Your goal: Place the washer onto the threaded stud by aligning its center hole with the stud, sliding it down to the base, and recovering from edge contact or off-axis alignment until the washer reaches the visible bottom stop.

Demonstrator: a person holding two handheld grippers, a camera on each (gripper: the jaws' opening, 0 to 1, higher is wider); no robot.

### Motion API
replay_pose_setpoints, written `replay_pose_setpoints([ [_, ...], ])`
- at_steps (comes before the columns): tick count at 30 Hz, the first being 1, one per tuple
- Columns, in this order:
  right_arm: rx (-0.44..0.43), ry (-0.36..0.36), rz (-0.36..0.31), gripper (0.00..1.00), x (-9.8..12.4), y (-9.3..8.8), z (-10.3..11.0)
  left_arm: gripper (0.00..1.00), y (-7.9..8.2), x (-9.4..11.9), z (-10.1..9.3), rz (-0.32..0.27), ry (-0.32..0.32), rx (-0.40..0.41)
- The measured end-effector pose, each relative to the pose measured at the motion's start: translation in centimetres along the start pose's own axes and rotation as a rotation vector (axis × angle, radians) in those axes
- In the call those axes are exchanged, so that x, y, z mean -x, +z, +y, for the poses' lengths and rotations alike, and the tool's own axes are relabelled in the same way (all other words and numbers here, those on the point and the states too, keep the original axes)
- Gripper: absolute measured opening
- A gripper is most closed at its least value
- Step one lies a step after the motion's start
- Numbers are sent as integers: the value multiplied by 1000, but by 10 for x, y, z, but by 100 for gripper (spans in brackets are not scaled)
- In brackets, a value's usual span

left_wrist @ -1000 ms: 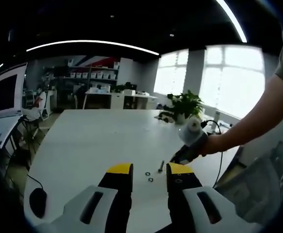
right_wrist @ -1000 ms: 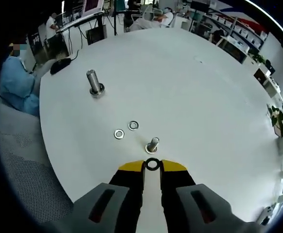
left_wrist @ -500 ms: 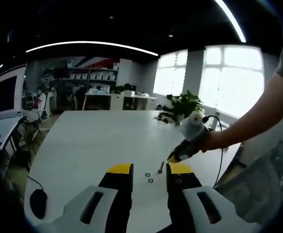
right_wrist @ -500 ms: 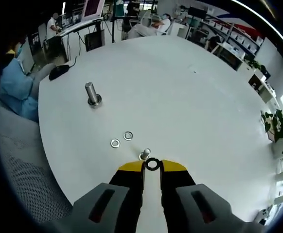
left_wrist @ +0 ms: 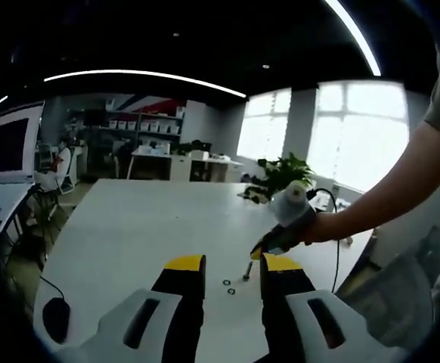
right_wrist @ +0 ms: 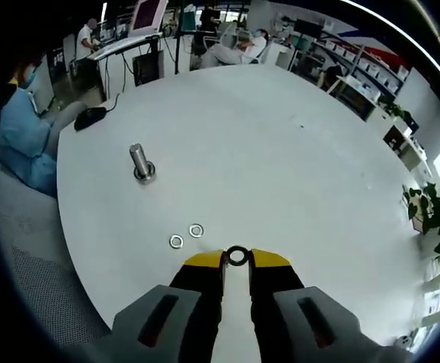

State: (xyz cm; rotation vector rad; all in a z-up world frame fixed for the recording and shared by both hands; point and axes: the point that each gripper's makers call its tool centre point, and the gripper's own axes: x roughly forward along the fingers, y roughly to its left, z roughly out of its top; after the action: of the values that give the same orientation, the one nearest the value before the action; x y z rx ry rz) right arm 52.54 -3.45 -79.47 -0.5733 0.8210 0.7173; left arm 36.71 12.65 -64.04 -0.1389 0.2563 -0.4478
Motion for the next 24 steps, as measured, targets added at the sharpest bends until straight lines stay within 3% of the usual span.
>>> replay_pose_setpoints([
  [24,37,21,-1,14,-2,10,-2,26,-3,0,3,11,19,-9],
])
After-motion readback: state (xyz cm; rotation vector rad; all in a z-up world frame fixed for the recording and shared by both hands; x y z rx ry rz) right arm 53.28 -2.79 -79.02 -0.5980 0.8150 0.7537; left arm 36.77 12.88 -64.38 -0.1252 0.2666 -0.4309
